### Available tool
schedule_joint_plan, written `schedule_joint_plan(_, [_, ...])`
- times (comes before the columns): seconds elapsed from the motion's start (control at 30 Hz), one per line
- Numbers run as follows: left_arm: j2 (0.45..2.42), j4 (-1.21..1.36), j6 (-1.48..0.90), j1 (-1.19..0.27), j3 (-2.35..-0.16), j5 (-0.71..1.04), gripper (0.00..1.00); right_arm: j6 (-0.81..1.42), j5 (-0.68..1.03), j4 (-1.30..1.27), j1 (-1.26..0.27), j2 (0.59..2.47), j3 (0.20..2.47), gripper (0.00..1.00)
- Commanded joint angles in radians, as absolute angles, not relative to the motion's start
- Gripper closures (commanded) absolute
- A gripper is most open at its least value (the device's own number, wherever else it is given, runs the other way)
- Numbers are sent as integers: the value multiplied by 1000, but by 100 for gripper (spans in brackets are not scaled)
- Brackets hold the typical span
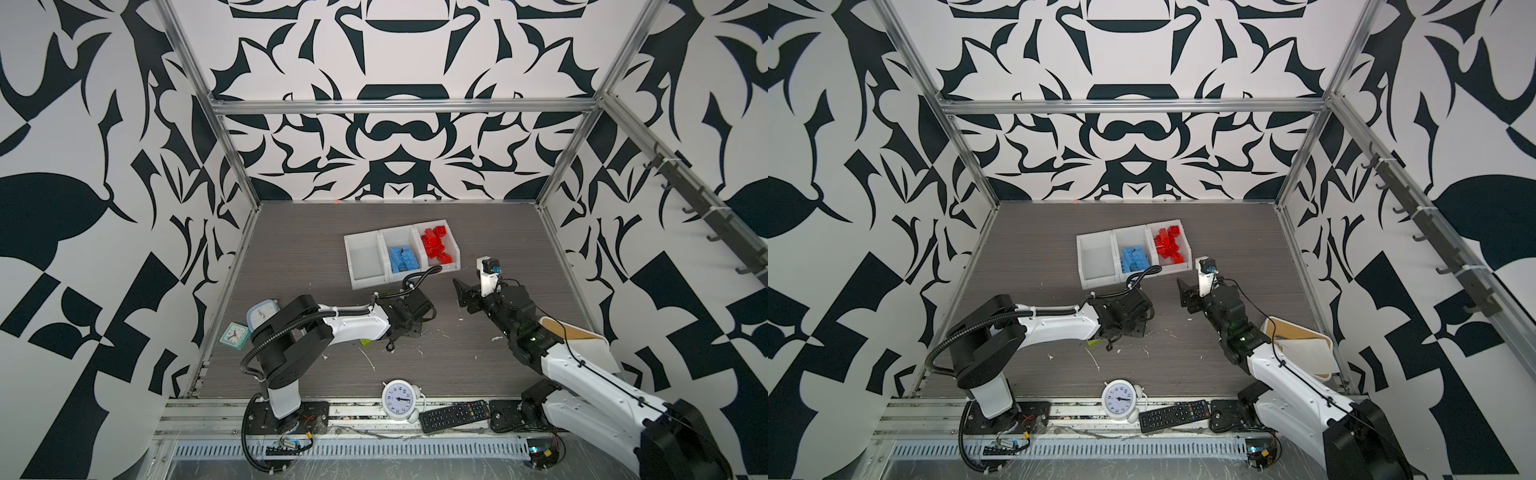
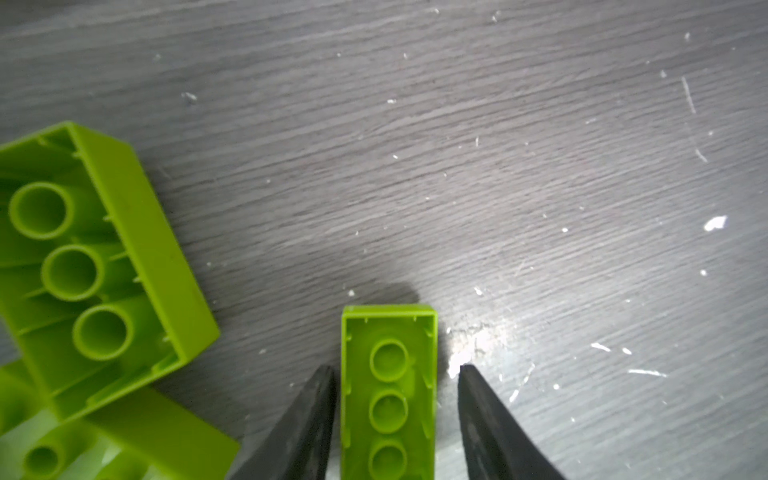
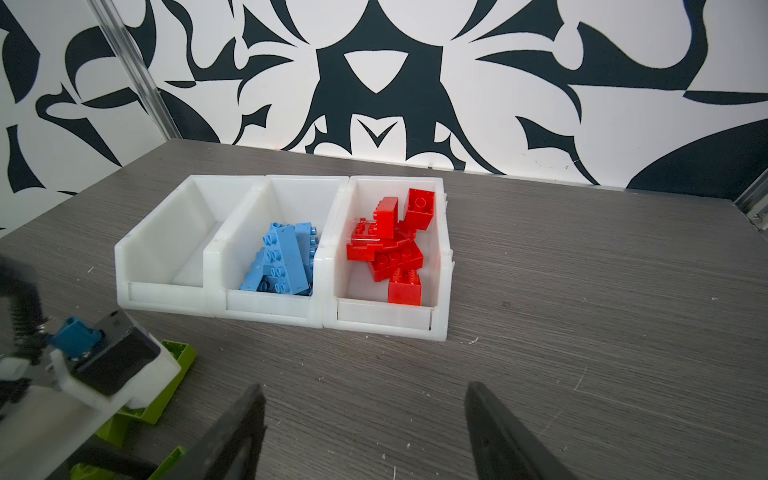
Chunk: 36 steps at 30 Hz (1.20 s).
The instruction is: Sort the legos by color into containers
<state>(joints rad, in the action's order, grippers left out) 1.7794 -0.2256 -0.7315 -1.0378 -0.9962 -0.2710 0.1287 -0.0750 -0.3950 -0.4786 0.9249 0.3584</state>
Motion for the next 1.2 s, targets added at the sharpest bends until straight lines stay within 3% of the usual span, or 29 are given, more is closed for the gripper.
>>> schedule_joint_plan(0.0, [1785,-238,-733,-1035,-986,-275,51,132,-79,-439,-480,931,369,22])
schedule_joint_plan(0.43, [1698,-293,-712,-1035,-968,-326,75,132,-74,-442,-480,948,372,22])
schedule_joint_plan(0.77, [1532,-409,-591,-1030,-1021,-402,77,135,-72,-449,-482,969,374,22])
schedule_joint_plan(1.17, [1477,-349,-323,-710,-1127,-288,77,143,-60,-463,-480,1005,376,22])
